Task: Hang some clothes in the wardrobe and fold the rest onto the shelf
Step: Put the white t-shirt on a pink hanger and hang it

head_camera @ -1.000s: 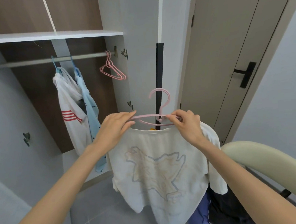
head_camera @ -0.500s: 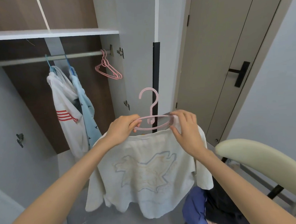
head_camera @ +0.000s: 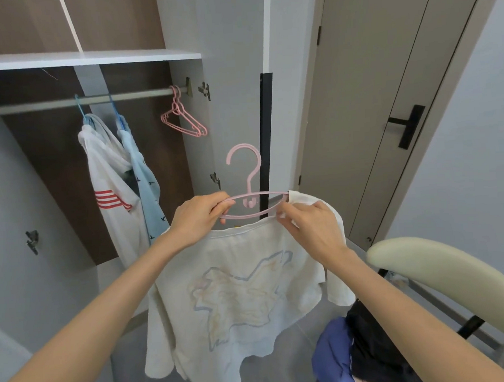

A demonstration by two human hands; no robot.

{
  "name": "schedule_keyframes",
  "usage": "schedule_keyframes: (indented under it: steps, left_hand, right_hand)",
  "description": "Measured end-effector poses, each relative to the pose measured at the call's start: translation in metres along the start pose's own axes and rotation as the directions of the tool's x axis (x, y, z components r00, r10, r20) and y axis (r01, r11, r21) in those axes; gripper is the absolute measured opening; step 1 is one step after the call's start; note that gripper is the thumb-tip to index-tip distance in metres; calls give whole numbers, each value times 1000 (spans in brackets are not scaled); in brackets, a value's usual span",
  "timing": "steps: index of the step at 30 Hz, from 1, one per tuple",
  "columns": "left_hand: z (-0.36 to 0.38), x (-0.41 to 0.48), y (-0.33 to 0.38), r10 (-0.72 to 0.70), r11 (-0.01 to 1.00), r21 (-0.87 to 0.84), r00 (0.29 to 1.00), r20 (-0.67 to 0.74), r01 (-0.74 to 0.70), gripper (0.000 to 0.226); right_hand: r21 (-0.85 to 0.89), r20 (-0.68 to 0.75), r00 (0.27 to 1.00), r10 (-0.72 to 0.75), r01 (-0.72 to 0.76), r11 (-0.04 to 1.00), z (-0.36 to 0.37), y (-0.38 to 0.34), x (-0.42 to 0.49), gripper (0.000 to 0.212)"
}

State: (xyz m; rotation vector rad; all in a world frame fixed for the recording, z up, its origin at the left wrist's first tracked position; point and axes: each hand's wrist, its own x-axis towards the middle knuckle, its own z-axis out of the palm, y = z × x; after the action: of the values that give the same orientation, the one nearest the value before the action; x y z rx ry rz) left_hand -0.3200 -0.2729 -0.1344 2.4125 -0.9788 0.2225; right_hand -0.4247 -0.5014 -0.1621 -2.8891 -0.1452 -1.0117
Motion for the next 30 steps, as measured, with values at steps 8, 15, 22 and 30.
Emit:
schedule_keyframes:
  steps: [8, 15, 22, 30]
  left_hand:
    - [5, 1, -4, -22, 989, 144, 998, -67, 31, 30]
    - [13, 12, -20, -193, 977, 99, 980, 40, 189, 39]
    - [19, 17, -12, -335, 910, -204, 931, 145, 360, 34]
    - [27, 21, 4, -540, 241, -622, 635, 552, 745, 28]
  right_hand:
    - [58, 68, 997, 31, -35, 998, -5, 4, 7, 5]
    - [52, 134, 991, -4, -3, 999, -12, 9, 12, 10]
    - [106, 372, 923, 95, -144, 984, -2, 13, -10, 44]
    - [464, 365, 818, 445, -574, 675, -2, 12, -9, 13]
